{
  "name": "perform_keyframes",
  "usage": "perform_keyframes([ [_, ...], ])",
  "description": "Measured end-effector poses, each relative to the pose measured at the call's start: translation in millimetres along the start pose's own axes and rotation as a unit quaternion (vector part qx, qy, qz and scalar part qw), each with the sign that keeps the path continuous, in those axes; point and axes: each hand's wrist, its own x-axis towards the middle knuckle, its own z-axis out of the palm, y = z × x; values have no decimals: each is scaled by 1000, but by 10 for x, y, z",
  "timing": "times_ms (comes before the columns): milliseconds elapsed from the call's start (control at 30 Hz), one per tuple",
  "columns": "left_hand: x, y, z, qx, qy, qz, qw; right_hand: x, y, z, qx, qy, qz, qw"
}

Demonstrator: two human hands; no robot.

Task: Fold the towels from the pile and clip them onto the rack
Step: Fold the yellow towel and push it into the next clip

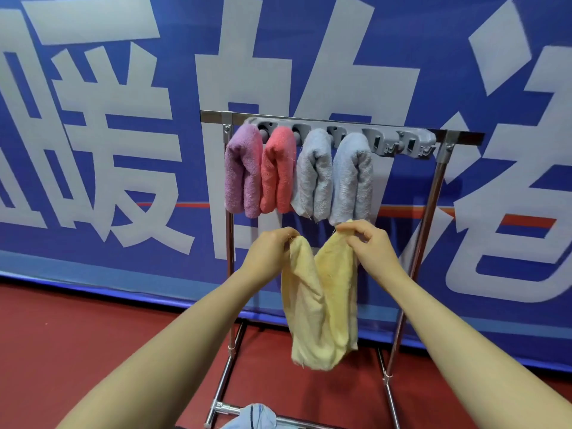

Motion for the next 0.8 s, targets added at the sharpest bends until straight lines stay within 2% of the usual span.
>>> perform_keyframes([
  [100, 11, 58, -40, 30, -10, 49, 998, -42, -4, 44, 1, -13, 4, 1000],
  [267, 11, 181, -82, 89, -3, 135, 987, -67, -90, 297, -58, -91, -8, 994],
  [367, -3, 156, -119, 98, 1, 159, 982, -40, -134, 427, -101, -68, -27, 992],
  [567, -86, 71, -247, 54, 1, 87, 995, -15, -226, 467, -34, -43, -77, 996],
  [667, -118, 1, -186, 79, -8, 28, 996, 11, -252, 420, -11, -13, -72, 997],
  [800, -143, -49, -177, 81, 29, -25, 996, 26, -206, 331, -22, 10, -63, 998],
])
